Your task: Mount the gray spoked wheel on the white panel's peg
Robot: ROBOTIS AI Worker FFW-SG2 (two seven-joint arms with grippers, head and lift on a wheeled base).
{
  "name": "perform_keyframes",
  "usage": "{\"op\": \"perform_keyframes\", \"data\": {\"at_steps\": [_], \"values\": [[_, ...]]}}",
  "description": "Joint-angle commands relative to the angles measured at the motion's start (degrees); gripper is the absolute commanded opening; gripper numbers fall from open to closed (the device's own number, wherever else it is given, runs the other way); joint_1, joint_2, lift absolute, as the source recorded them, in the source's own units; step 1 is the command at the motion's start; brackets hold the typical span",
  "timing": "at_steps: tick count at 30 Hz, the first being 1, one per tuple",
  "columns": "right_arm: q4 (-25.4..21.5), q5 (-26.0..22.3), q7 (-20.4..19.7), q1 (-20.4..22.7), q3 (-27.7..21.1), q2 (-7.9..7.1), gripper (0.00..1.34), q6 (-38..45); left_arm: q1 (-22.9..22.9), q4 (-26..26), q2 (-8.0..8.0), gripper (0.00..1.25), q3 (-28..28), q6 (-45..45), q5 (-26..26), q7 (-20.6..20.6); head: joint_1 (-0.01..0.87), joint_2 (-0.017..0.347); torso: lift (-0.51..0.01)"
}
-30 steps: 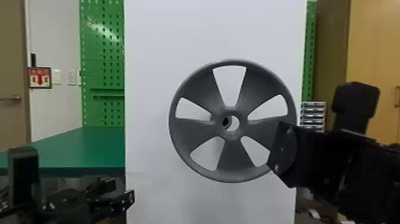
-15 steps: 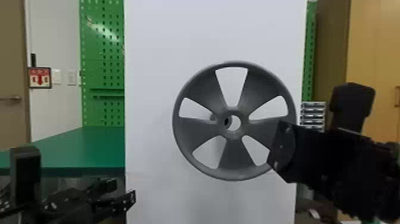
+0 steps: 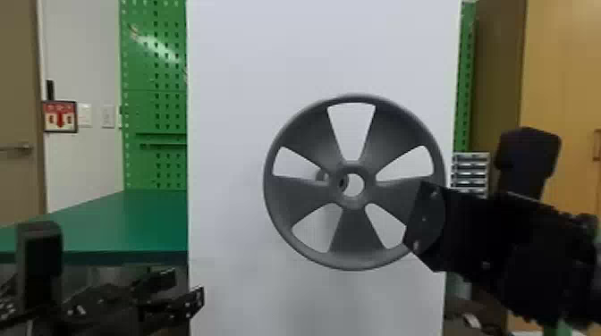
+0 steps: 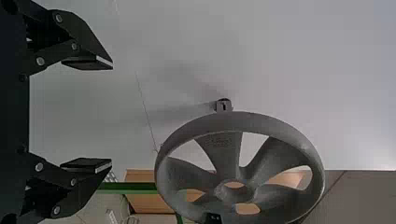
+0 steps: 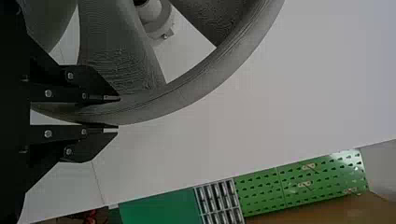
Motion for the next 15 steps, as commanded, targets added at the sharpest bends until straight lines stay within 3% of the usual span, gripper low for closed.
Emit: {"op": "perform_keyframes", "data": {"at_steps": [1, 6, 15], "values": [[0.88, -0.12, 0.48, -0.14, -0.17, -0.11, 0.01, 0.14, 0.01, 0.0, 0.0, 0.74, -0.03, 0.0, 0.0, 0.0, 0.084, -0.008, -0.485], [1.93, 0.06, 1.18, -0.31, -0.61, -0.11, 0.01, 0.49, 0.1, 0.0, 0.0, 0.74, -0.03, 0.0, 0.0, 0.0, 0.084, -0.008, -0.485], [4.39, 2.52, 6.63, -1.1, -1.4, -0.11, 0.01, 1.54, 0.01, 0.0, 0.0, 0.74, -0.12, 0.0, -0.09, 0.0, 0.084, -0.008, -0.485]]}}
